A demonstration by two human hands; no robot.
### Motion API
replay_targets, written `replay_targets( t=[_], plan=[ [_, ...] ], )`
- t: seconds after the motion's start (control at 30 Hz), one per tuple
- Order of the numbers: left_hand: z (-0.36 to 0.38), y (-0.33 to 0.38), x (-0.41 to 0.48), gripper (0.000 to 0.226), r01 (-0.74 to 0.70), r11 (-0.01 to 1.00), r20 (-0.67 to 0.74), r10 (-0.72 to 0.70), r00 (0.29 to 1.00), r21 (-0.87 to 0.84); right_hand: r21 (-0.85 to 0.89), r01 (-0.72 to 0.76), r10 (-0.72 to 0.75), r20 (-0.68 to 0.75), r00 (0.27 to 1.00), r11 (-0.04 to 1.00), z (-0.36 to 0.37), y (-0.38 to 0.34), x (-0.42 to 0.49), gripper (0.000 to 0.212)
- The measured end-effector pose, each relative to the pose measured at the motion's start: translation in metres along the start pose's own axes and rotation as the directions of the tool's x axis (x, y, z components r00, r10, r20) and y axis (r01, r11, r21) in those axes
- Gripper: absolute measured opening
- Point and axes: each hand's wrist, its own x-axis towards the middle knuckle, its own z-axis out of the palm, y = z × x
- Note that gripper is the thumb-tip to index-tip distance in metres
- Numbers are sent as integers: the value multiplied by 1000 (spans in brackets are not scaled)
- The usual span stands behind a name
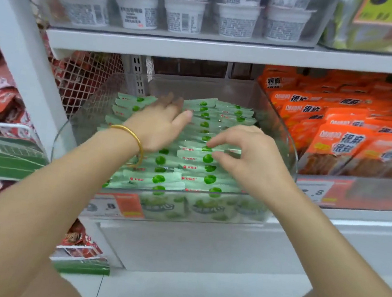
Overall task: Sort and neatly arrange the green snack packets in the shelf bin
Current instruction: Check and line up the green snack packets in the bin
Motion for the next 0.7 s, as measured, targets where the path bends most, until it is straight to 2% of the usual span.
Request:
replay_targets(
  t=[0.13, 0.27, 0.4, 0.5, 0.7],
  plan=[
    [19, 19, -45, 56, -88, 996, 67, 86, 994, 19, 0, 95, -95, 123, 988, 995, -6, 0, -13, 5],
    [27, 18, -53, 52, -118, 991, 54, 115, 992, 68, -177, 162, -115, 247, 962, 971, -4, -2, -11, 9],
    [32, 13, -50, 51, -141, 988, 52, 138, 989, 54, -217, 292, -232, 264, 936, 931, -3, -1, -7, 7],
    [32, 12, -47, 52, -154, 987, 78, 151, 985, 38, -197, 350, -292, 271, 917, 916, 2, 4, -7, 12],
    [34, 9, -48, 53, -172, 984, 81, 168, 983, 44, -2, 290, -280, 256, 925, 957, 2, 18, -13, 12]
  ],
)
